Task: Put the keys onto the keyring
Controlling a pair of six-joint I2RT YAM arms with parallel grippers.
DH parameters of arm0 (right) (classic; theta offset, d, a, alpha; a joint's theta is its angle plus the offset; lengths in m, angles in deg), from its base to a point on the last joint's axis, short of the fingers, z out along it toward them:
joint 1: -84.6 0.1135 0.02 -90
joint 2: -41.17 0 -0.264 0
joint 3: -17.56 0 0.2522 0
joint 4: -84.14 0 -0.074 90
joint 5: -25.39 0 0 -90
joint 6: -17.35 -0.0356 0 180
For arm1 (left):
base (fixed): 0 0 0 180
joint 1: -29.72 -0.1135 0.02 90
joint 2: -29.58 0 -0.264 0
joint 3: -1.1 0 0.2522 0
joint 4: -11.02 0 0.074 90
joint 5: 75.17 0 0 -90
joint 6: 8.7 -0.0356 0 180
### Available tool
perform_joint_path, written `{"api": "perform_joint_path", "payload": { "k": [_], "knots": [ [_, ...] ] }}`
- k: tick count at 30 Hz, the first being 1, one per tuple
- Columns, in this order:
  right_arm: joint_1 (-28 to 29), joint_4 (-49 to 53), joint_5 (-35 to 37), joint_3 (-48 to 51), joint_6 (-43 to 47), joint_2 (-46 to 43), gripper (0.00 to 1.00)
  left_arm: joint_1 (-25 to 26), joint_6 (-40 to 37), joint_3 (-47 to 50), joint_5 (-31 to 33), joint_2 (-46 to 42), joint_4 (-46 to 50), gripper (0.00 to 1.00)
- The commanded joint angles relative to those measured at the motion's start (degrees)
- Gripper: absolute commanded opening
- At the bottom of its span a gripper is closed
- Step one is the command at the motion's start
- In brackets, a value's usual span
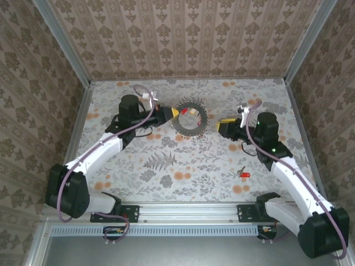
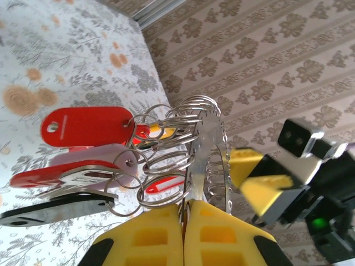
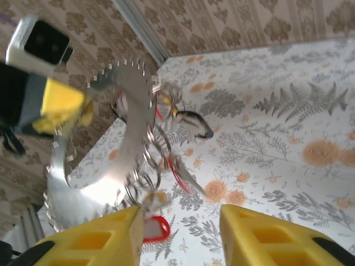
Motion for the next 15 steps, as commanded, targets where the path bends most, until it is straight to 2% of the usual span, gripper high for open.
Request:
{"api": "perform_joint_path", "payload": {
  "k": [1, 5, 10, 15],
  "knots": [
    [2.69, -10.63, -0.64, 6.99, 15.28, -4.04, 0.36, -0.31, -3.54, -4.13, -4.25, -2.09, 0.88, 0.00],
    [8.85, -11.15, 1.13, 11.20, 30.16, -8.97, 0.29, -0.32, -6.30, -6.10, -5.89, -2.62, 3.08, 0.00],
    [15.41, -18.47, 5.74, 14.87, 34.70, -11.35, 0.23, -0.05, -10.66, -8.43, -6.50, -3.65, 6.71, 0.00],
    [20.00, -20.01, 5.85, 15.05, 37.39, -10.48, 0.22, 0.35, -12.99, -10.60, -7.92, -3.67, 9.53, 0.00]
  ]
}}
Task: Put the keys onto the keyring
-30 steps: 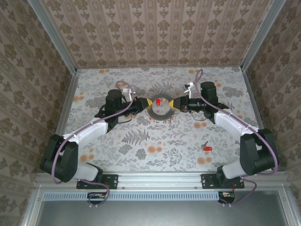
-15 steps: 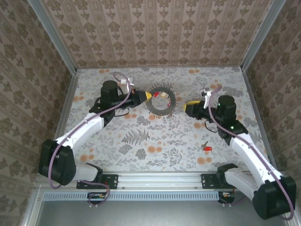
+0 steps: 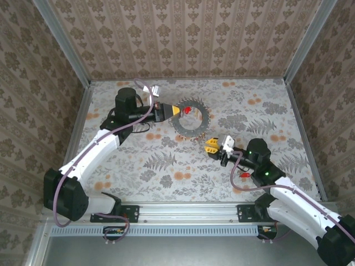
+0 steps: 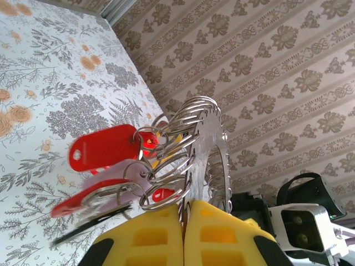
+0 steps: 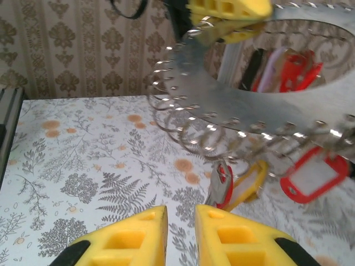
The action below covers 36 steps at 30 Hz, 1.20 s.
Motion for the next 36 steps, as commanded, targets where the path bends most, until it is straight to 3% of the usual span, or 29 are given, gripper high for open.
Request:
{"api": "perform_joint_path", "payload": {
  "k": [1, 16, 24, 31, 36],
  "knots": [
    [2.24, -5.46, 1.88, 0.50, 4.52, 0.49, 0.22, 0.38, -3.65, -3.51, -3.18, -2.29, 0.28, 0.00],
    [4.54, -12.82, 9.72, 1.78, 5.89, 5.63, 0.27, 1.37, -5.13, -5.45, -5.02, -1.07, 1.02, 0.00],
    [4.63, -15.47, 10.11, 2.22, 5.92, 5.87, 0.23, 1.45, -5.02, -5.67, -4.23, -0.34, 0.77, 0.00],
    [5.19, -14.60, 10.12, 2.26, 5.92, 5.27, 0.21, 1.47, -4.62, -5.29, -3.16, -0.27, 0.32, 0.00],
    [6.28, -11.63, 13.97, 3.90, 6.18, 3.30, 0.23, 1.46, -4.22, -4.72, -2.16, -0.71, -0.46, 0.00]
  ]
}}
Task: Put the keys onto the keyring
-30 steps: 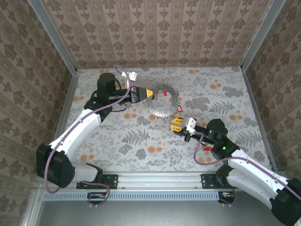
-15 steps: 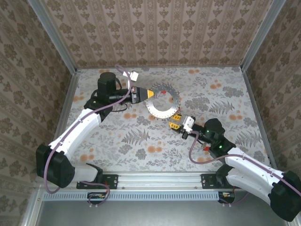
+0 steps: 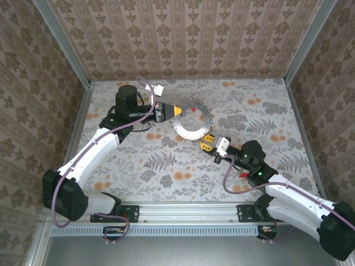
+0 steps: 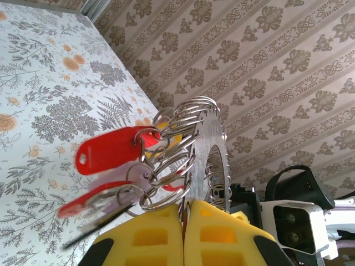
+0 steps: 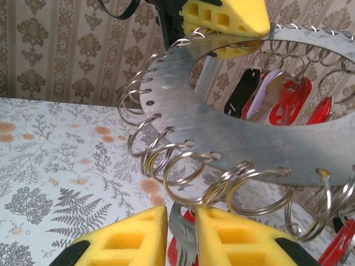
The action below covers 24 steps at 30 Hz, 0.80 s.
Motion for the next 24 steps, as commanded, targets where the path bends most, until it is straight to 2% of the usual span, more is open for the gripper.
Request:
{"api": "perform_joint_path", "payload": {
  "k": [1, 5, 10, 24],
  "knots": [
    [0.78, 1.64, 4.09, 2.01, 0.95, -2.35, 0.23, 0.34, 0.29, -1.78, -0.11, -0.81, -3.89, 0.00],
    [1.14, 3.10, 5.62, 3.26, 0.67, -5.85, 0.20, 0.29, 0.87, -1.35, 0.18, -1.15, -4.69, 0.00],
    [1.82, 4.47, 2.58, 2.00, 0.66, -8.46, 0.18, 0.29, 1.25, -0.95, 0.93, -1.35, -4.71, 0.00],
    [4.44, -2.84, 7.36, -0.42, 5.73, -4.99, 0.18, 0.23, 1.91, -0.14, 3.16, -1.96, -5.01, 0.00]
  ]
}}
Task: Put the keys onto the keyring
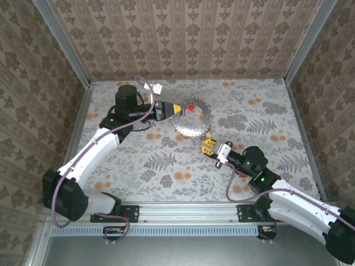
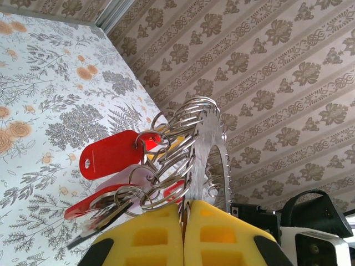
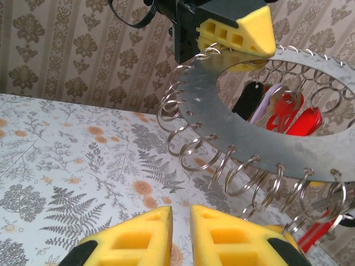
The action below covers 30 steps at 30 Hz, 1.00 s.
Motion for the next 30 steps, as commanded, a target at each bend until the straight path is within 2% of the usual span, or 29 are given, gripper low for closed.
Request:
{"api": "perform_joint_path", "payload": {
  "k": [1, 14, 20, 30],
  "knots": [
    [0.55, -3.64, 2.07, -2.30, 1.99, 0.16, 0.18, 0.25, 0.98, -0.07, -0.07, -1.97, -4.25, 0.00],
    [0.90, -4.29, 6.30, -3.18, 3.22, 1.90, 0.23, 0.25, 1.72, 0.19, -0.41, -2.01, -5.31, 0.00],
    [0.99, -5.60, 6.17, -4.46, 2.99, 3.92, 0.22, 0.20, 2.02, 0.53, -0.45, -1.79, -5.77, 0.00],
    [1.13, -7.27, 10.24, -4.59, 3.69, 5.91, 0.21, 0.24, 2.35, 0.64, -0.54, -1.79, -6.25, 0.00]
  ]
}}
